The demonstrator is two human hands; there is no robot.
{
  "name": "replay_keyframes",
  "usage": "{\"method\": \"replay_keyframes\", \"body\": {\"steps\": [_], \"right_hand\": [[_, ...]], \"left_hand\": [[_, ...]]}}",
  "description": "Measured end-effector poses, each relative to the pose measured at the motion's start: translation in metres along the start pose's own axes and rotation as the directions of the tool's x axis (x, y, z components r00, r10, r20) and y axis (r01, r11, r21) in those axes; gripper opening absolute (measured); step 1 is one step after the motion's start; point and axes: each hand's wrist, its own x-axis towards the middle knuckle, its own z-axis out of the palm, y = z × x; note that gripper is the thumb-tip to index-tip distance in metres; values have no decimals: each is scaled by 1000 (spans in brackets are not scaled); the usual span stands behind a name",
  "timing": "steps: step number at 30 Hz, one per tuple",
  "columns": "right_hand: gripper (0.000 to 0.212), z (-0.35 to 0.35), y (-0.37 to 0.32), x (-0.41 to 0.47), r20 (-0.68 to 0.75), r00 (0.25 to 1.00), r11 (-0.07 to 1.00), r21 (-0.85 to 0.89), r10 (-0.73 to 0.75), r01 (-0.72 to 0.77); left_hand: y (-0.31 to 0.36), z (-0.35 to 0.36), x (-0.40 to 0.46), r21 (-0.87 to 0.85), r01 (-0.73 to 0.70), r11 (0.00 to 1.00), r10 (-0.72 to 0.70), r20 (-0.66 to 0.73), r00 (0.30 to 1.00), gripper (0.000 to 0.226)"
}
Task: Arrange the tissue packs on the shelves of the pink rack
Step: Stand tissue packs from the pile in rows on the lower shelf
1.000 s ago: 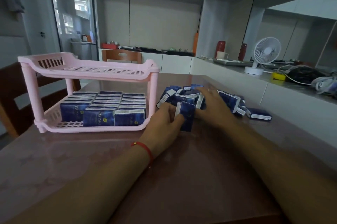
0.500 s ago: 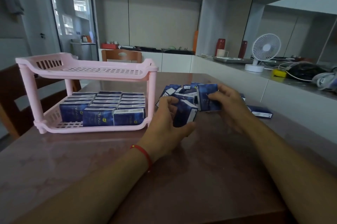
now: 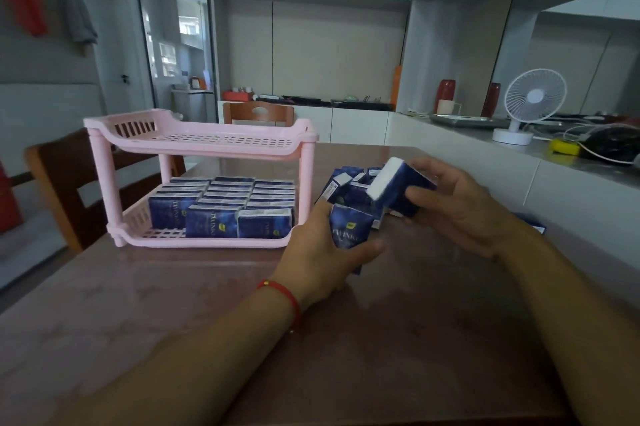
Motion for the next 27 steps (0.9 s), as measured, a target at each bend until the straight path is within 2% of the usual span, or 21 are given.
{"method": "replay_keyframes", "body": {"steps": [3,5,8,10,11,12,14,16,18,20,22,27], "right_hand": [[31,9,-5,-4,81,992,987,-122,-97,106],[31,14,-6,-5,149,981,962,-225,-125,157],[37,21,-4,-3,217,975,973,-214,-42,89],[32,28,-1,-3,245,969,988,-156,27,12],[29,30,0,-3,258,966,982,-187,26,24],[27,32,-1,-3,270,963,972,-232,22,43],[37,35,-4,-5,306,952,956,-288,28,64],[52,36,-4,-6,328,943,946,-319,58,53],[64,37,-1,-5,309,945,916,-399,105,29],[65,38,1,-5,295,944,899,-437,146,-3],[60,38,2,-5,298,943,895,-446,144,4],[54,36,-1,-6,286,944,886,-463,162,-12]], "left_hand": [[2,0,1,-166,185,969,-165,130,978,35],[3,-5,4,-285,274,919,-218,214,952,28],[5,-11,8,-419,432,799,-287,365,885,37],[5,-16,10,-442,504,742,-309,442,842,46],[6,-17,10,-438,516,736,-307,464,831,43],[8,-18,9,-427,513,745,-298,475,828,37],[11,-18,6,-374,457,807,-267,458,848,31],[11,-18,4,-240,318,917,-206,397,894,30],[10,-21,5,-60,153,986,-124,334,934,31],[9,-27,8,22,54,998,-58,313,948,29],[7,-31,10,53,29,998,-44,298,954,31],[-3,-31,13,220,-57,974,-6,275,961,51]]}}
